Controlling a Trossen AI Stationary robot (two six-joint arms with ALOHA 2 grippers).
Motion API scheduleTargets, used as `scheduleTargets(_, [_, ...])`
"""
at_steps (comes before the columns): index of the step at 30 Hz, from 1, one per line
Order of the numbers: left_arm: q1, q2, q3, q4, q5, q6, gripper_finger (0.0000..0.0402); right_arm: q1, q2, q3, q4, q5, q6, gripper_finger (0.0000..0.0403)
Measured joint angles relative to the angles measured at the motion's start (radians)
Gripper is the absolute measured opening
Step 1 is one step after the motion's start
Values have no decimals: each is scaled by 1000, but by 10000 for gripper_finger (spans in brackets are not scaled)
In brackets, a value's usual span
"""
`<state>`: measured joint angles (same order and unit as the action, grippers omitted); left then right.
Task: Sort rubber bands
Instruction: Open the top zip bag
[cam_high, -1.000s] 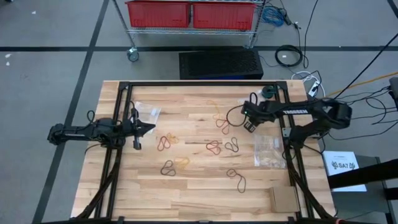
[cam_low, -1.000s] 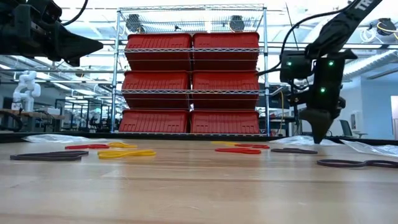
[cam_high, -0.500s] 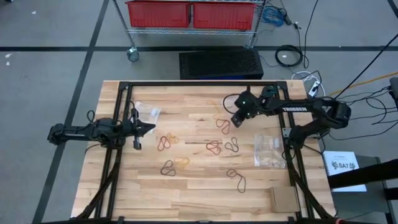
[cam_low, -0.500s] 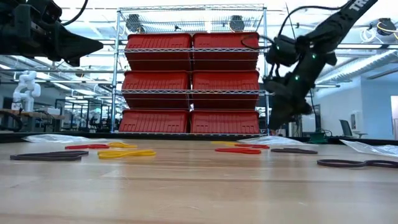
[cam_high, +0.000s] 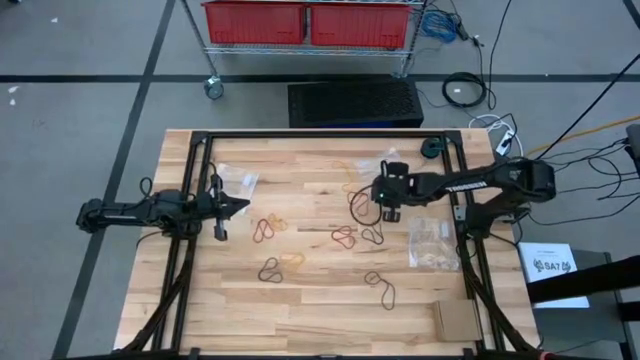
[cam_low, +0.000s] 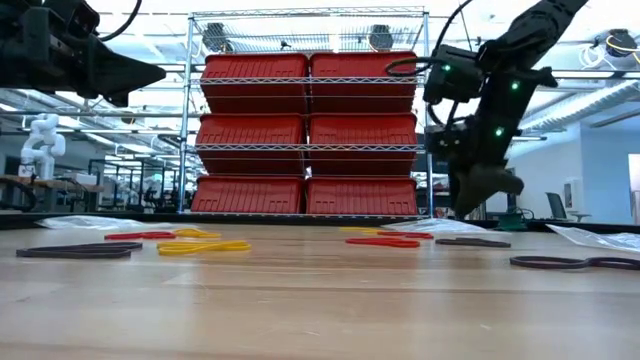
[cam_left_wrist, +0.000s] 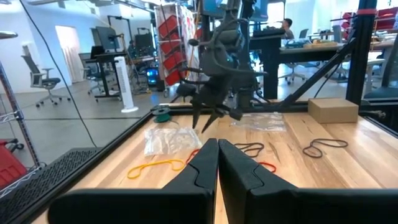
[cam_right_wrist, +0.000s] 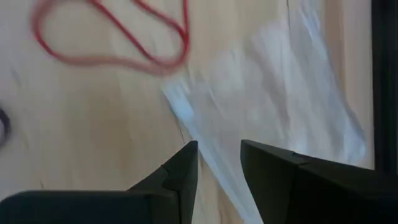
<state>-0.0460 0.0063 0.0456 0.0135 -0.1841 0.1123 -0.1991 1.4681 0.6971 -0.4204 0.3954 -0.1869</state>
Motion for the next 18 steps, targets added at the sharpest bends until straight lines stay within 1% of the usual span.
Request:
scheduleTargets(2, [0,0,0,0,0,0,18,9,40,0,30,6,-22,114])
scheduleTargets(9, [0,0,0,0,0,0,18,25,164,5,50,143,-46,114])
scheduleTargets(12, [0,0,0,-2,0,0,18,24,200,6,61,164,-40,109])
scheduleTargets(15, [0,0,0,0,0,0,18,25,211,4,77,161,-22,77])
scheduleTargets(18, [0,0,0,0,0,0,18,37,204,2,83,149,-4,19])
